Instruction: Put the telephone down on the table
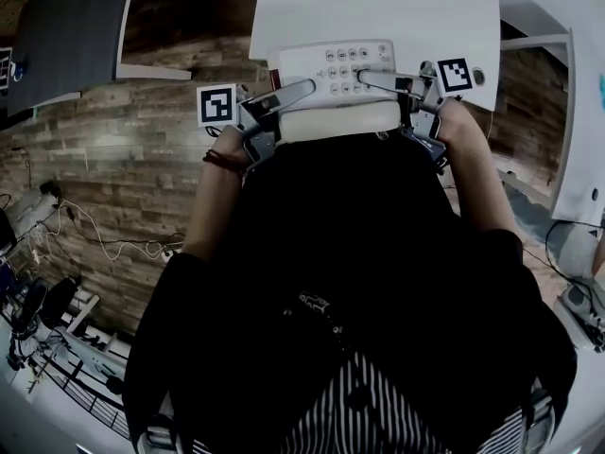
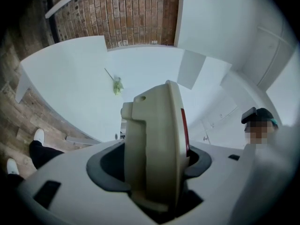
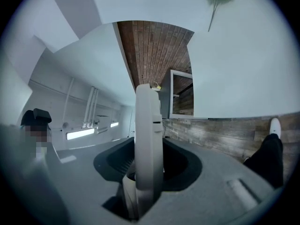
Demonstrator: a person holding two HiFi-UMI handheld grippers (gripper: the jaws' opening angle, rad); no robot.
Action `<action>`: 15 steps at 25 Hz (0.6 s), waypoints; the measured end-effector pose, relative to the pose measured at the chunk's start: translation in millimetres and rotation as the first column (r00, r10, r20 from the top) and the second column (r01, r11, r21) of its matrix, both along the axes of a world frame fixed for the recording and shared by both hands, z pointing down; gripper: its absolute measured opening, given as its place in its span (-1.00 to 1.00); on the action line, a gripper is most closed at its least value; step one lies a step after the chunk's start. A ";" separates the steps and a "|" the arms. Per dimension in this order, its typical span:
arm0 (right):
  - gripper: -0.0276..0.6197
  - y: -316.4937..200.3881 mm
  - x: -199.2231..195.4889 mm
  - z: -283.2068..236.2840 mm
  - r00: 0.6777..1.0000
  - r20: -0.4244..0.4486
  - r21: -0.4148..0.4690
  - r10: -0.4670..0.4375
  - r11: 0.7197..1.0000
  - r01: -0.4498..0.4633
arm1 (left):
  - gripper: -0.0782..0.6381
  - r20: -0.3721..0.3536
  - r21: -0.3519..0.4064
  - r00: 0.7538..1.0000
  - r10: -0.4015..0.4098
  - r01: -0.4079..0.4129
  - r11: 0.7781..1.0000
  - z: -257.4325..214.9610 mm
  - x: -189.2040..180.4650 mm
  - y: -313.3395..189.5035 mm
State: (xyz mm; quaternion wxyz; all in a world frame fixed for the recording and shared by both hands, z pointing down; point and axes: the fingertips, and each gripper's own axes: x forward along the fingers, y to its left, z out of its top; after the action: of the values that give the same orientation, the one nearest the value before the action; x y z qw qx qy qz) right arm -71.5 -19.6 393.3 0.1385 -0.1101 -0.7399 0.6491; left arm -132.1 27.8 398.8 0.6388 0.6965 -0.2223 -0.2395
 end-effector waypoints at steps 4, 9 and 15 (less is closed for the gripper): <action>-0.41 -79.0 6.5 -1.8 0.999 0.006 -0.014 -0.046 0.999 0.047 | 0.01 0.010 -0.020 0.999 -0.045 0.045 0.999 -3.8 8.6 -75.8; -0.41 -91.5 7.3 3.1 0.998 0.009 -0.035 -0.070 0.997 0.070 | 0.01 0.017 -0.036 0.998 -0.067 0.067 0.997 0.3 10.6 -88.3; -0.41 -92.3 8.1 6.9 0.998 0.016 -0.068 -0.069 0.995 0.070 | 0.01 0.026 -0.080 0.997 -0.071 0.073 0.994 1.7 12.7 -87.3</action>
State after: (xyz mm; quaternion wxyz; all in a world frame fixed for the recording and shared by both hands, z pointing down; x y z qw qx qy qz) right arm -63.3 -112.0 400.2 0.1521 -0.1446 -0.7140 0.6680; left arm -119.4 -59.5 400.5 0.6547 0.6644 -0.2642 -0.2453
